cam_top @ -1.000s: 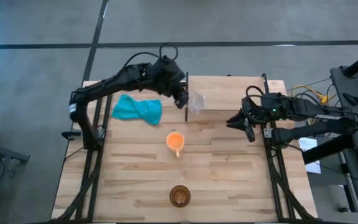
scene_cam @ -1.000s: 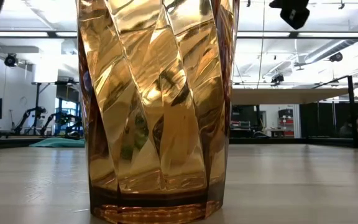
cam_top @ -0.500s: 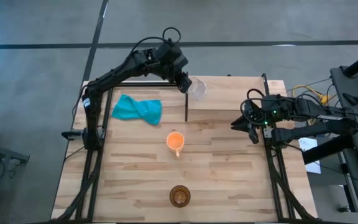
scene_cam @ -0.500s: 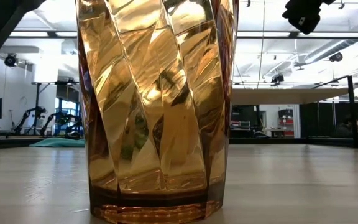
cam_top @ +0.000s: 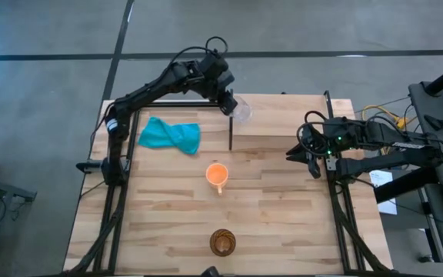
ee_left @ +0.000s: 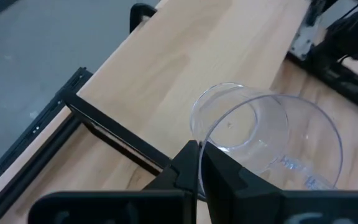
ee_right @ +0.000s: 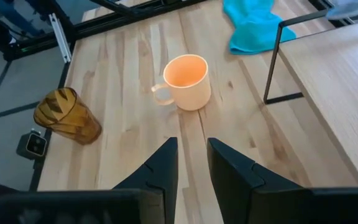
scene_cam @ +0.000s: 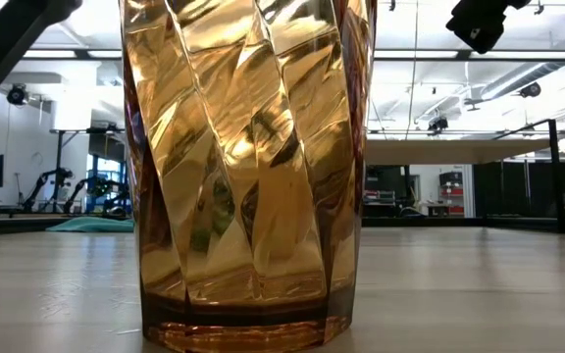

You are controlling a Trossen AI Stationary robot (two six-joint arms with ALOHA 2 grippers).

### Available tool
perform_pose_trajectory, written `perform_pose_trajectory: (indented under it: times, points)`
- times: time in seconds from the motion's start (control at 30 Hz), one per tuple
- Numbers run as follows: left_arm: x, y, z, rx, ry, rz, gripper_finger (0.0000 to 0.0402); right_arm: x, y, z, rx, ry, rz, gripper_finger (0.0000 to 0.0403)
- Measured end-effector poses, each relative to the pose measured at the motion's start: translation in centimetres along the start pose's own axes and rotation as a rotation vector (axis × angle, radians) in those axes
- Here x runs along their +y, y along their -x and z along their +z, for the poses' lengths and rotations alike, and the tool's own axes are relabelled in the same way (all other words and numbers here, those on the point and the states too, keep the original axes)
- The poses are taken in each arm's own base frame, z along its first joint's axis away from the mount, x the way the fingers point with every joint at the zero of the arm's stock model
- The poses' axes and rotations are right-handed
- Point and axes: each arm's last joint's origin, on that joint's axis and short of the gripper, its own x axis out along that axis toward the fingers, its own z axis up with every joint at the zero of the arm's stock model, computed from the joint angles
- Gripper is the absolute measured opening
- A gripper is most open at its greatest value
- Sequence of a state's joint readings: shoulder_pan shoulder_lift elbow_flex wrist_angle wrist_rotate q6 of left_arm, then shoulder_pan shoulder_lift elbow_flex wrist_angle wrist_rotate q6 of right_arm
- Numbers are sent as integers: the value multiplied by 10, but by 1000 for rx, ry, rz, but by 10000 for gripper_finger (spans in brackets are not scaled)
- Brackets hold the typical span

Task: Stack small to large cups/mugs on shelf
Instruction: Put the transparent mug on the shelf

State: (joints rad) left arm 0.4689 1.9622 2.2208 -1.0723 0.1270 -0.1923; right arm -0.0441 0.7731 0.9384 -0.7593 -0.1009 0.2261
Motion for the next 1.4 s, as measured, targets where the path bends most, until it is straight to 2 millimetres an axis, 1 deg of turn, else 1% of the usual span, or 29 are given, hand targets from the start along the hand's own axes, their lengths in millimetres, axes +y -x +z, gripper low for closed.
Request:
perform_pose_trajectory:
  times: [0.1, 0.17, 0.3, 0.53, 0.7, 0.87, 1.07, 1.4]
  points:
    - [2, -12, 0, 21, -20, 1, 0, 0, 0, 0, 1, 0, 0, 82]
    - [3, -16, -1, 27, -22, 2, 0, 0, 0, 0, 0, -1, 0, 82]
    - [3, -16, 0, 21, -42, 2, 0, 0, 0, 0, -3, -1, -10, 82]
    - [3, -17, -1, 21, -70, 6, 0, -3, 0, 1, -25, 0, -103, 82]
    - [5, -22, -4, 39, -70, 11, 0, -5, 1, 4, -70, -4, -190, 82]
    - [6, -29, -4, 17, -67, 8, 0, -6, 0, 8, -124, -3, -245, 82]
    - [7, -35, -8, 35, -63, 10, 0, -6, -5, 11, -127, -3, -247, 82]
    - [7, -37, -8, 27, -64, 7, 0, -7, -20, 12, -70, -1, -260, 82]
